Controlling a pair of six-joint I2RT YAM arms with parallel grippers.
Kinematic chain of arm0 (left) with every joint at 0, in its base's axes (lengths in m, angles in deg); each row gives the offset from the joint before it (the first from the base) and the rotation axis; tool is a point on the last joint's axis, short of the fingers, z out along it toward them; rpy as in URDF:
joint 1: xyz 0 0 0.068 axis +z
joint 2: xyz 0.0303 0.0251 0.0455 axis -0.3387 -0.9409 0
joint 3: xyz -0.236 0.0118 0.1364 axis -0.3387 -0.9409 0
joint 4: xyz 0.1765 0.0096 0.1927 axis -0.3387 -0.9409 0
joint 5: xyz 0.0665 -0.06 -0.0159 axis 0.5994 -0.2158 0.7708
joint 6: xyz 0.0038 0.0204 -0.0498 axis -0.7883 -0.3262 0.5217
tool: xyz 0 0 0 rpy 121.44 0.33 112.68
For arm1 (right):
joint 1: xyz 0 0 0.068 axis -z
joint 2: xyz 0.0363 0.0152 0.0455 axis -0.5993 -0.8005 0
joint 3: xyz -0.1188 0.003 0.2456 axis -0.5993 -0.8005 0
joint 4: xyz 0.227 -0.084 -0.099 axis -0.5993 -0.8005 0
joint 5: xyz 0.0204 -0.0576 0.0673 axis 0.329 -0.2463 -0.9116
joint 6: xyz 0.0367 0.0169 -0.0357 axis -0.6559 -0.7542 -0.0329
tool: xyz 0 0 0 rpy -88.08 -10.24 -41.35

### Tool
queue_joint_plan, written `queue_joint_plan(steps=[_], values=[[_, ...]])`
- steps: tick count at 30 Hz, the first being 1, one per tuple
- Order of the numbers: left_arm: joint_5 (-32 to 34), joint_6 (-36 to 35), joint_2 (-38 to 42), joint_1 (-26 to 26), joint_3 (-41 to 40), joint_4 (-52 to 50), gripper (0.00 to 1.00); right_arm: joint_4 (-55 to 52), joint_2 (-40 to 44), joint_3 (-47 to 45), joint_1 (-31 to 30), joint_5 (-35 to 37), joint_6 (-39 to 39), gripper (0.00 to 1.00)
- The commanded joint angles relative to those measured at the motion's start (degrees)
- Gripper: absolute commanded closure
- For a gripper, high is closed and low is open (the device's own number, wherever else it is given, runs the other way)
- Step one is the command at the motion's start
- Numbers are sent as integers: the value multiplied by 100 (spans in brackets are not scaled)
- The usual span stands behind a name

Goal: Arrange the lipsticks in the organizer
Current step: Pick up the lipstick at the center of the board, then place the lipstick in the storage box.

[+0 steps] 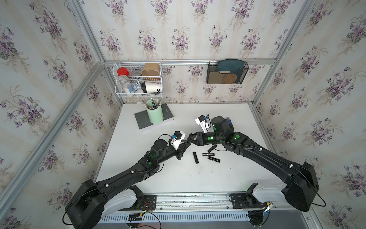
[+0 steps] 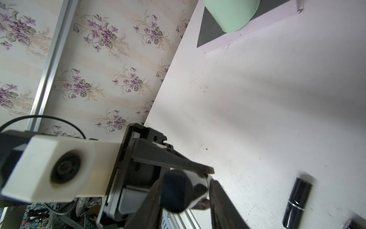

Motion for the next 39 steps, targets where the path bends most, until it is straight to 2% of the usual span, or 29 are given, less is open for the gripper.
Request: queue_joint_plan(steps=[1, 4, 10, 13, 16, 17, 22, 24, 26, 28, 33, 36, 39], values=[[-58, -3, -52, -47, 59, 247, 99, 26, -40, 58, -10, 438, -52, 64], [-54, 37, -102, -85, 101, 272, 99, 135, -79, 33, -9, 663, -216, 67], [-37, 66, -144, -133, 164, 229, 99, 516, -124, -120, -42, 816, -585, 61], [-32, 66, -168, -134, 170, 194, 99, 549, -96, -140, -54, 973, -633, 61], [-5, 78, -168, -134, 184, 154, 98, 553, -98, -148, -54, 1048, -632, 72], [28, 98, -161, -134, 198, 127, 96, 553, -103, -160, -54, 1083, -628, 75], [407, 402, 43, -129, 320, -218, 52, 708, 35, -202, -50, 1691, -317, 79], [726, 545, 247, -112, 298, -373, 39, 1026, 211, -338, -54, 2085, -63, 79], [989, 588, 494, -64, 191, -447, 34, 1560, 439, -678, -79, 2560, 327, 80], [1098, 639, 721, 35, 42, -463, 32, 2296, 686, -1158, -275, 3293, 1072, 80], [1095, 725, 1002, 226, -106, -596, 32, 4897, 962, -2625, -1308, 5088, 4138, 81], [1047, 733, 973, 236, -107, -570, 33, 6413, 804, -3248, -1457, 5394, 5267, 80], [1004, 722, 899, 233, -109, -518, 34, 6852, 572, -3373, -1460, 5446, 5534, 78]])
